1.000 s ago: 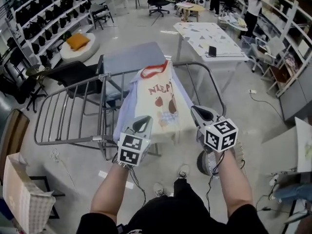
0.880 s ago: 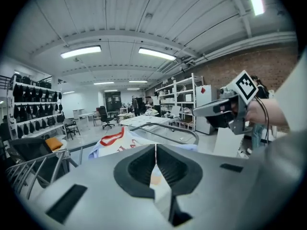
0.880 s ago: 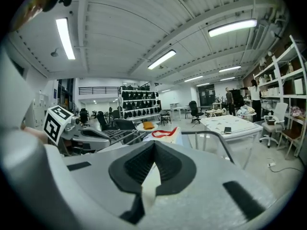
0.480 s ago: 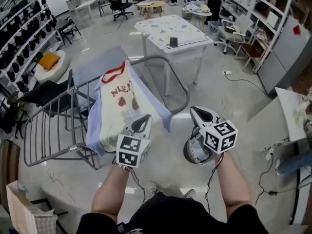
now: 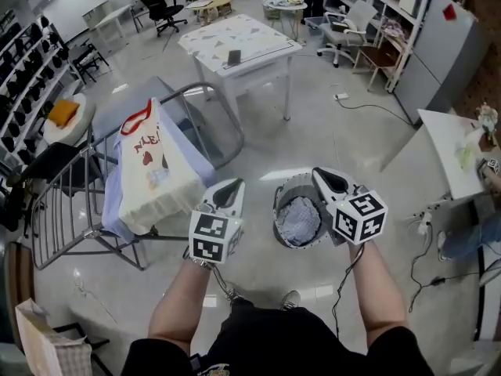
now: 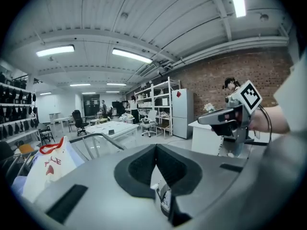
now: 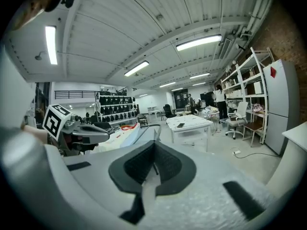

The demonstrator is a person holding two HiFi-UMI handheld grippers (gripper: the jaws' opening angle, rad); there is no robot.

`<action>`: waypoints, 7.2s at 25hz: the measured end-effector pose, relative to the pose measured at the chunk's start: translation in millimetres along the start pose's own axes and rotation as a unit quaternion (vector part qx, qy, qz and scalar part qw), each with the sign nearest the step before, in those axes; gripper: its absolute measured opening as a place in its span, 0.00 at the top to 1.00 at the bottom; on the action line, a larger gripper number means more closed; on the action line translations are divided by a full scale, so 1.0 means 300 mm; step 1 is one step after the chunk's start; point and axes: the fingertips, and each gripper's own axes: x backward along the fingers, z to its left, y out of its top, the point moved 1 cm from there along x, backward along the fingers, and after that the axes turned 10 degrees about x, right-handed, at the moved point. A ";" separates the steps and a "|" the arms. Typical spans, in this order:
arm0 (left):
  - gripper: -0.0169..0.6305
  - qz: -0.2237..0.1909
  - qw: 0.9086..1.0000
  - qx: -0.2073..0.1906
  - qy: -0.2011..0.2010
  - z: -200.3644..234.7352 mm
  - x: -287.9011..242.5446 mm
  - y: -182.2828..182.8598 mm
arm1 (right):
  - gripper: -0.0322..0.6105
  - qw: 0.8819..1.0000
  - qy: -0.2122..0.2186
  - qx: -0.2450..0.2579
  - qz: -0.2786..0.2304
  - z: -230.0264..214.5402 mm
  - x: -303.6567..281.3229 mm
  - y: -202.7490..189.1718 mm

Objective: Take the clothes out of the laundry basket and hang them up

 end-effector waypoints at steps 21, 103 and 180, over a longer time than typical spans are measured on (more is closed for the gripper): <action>0.96 0.000 0.999 -0.011 -0.033 -0.341 -0.190 -0.123 | 0.94 0.998 -0.008 -0.051 0.030 -0.260 0.196 -0.243; 0.62 0.102 0.989 0.044 -0.100 -0.239 -1.264 -1.333 | 0.60 0.946 -0.020 -0.150 0.287 -0.726 -0.800 -2.212; 0.66 0.107 0.989 0.071 -0.067 -0.241 -1.103 -1.196 | 0.93 0.983 0.103 -0.044 0.148 -0.578 -0.566 -1.558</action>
